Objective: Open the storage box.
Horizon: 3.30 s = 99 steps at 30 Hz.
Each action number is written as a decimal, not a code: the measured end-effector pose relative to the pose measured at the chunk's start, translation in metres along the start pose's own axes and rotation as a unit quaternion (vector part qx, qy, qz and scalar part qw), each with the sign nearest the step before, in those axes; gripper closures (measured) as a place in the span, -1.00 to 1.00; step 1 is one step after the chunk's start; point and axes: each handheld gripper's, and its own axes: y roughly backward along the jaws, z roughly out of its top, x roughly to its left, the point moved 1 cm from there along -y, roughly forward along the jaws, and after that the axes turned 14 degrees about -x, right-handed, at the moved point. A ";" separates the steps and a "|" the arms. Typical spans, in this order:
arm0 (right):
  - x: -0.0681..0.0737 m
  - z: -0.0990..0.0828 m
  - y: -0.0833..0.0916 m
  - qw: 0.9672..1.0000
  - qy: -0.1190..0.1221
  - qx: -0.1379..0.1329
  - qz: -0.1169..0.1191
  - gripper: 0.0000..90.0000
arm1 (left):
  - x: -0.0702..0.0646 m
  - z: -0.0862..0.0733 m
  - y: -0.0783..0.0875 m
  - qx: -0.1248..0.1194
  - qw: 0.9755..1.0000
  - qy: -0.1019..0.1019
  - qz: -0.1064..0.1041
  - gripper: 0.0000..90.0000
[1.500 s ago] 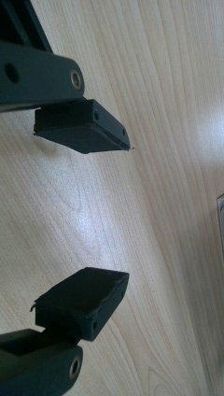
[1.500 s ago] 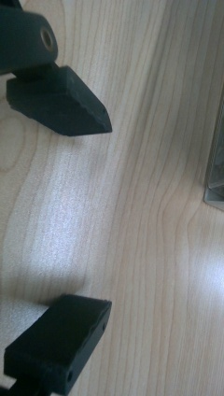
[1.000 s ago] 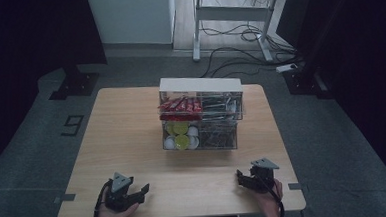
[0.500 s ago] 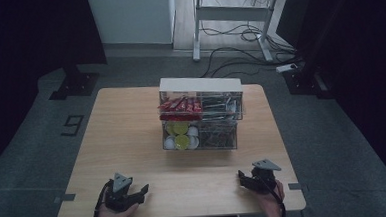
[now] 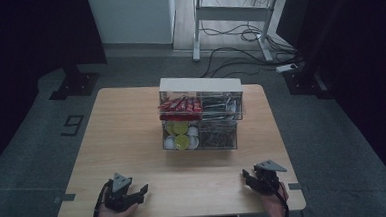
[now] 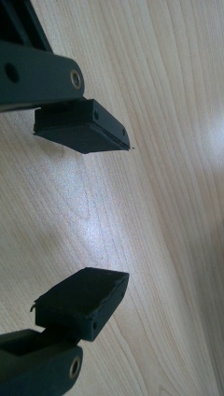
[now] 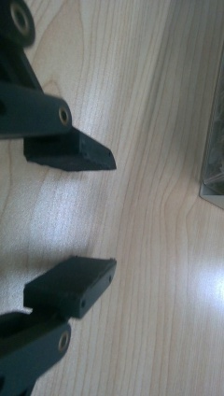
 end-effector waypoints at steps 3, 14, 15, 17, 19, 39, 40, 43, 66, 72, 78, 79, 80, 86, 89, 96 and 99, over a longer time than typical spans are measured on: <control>-0.003 0.001 0.002 1.000 -0.004 -0.004 0.002 0.16 | -0.001 0.000 0.000 0.001 1.000 -0.001 0.000 -0.30; -0.011 0.006 0.014 0.999 -0.023 -0.033 0.014 0.58 | 0.001 -0.001 0.000 0.004 1.000 0.002 0.000 -0.30; -0.010 0.008 0.016 0.999 -0.023 -0.039 0.018 0.64 | 0.001 -0.001 0.000 0.004 1.000 0.001 -0.001 -0.30; -0.010 0.010 0.018 0.998 -0.024 -0.045 0.023 0.71 | 0.000 -0.001 0.000 0.005 1.000 0.001 0.000 -0.30; -0.009 0.011 0.019 0.998 -0.025 -0.048 0.025 0.74 | 0.000 -0.001 -0.001 0.006 1.000 0.001 0.000 -0.30; -0.005 0.035 0.036 0.993 -0.038 -0.094 0.063 0.99 | 0.000 -0.001 0.001 0.004 1.000 0.004 0.002 -0.30; -0.004 0.037 0.036 0.993 -0.038 -0.095 0.064 0.98 | 0.000 -0.001 0.000 0.005 1.000 0.003 0.002 -0.30; -0.002 0.042 0.037 0.992 -0.036 -0.102 0.067 0.98 | -0.001 -0.001 0.000 0.006 1.000 0.002 0.000 -0.30; 0.023 0.071 0.016 0.989 -0.021 -0.112 0.096 0.98 | 0.000 -0.002 0.000 0.006 1.000 0.002 0.000 -0.30; 0.027 0.075 0.009 0.988 -0.027 -0.114 0.099 0.98 | -0.001 -0.003 -0.001 0.009 1.000 0.002 0.000 -0.31; 0.034 0.077 0.001 0.988 -0.025 -0.113 0.107 0.98 | 0.000 -0.003 -0.001 0.009 1.000 0.002 0.001 -0.31; 0.035 0.077 0.000 0.987 -0.025 -0.112 0.109 0.99 | 0.000 -0.003 -0.001 0.008 1.000 0.002 0.001 -0.31; 0.035 0.077 0.000 0.987 -0.025 -0.112 0.109 0.99 | 0.000 -0.003 -0.001 0.008 1.000 0.002 0.001 -0.31; 0.041 0.081 -0.006 0.987 -0.021 -0.112 0.116 0.98 | 0.000 -0.003 -0.001 0.009 1.000 0.003 0.000 -0.31; 0.046 0.084 -0.010 0.986 -0.018 -0.111 0.121 0.99 | 0.000 -0.003 -0.001 0.010 1.000 0.003 0.001 -0.31; 0.055 0.086 -0.018 0.985 -0.015 -0.110 0.129 0.98 | 0.000 -0.003 -0.001 0.010 1.000 0.004 0.000 -0.31; 0.058 0.084 -0.021 0.985 -0.018 -0.109 0.132 0.98 | 0.001 -0.003 -0.001 0.010 1.000 0.004 0.000 -0.31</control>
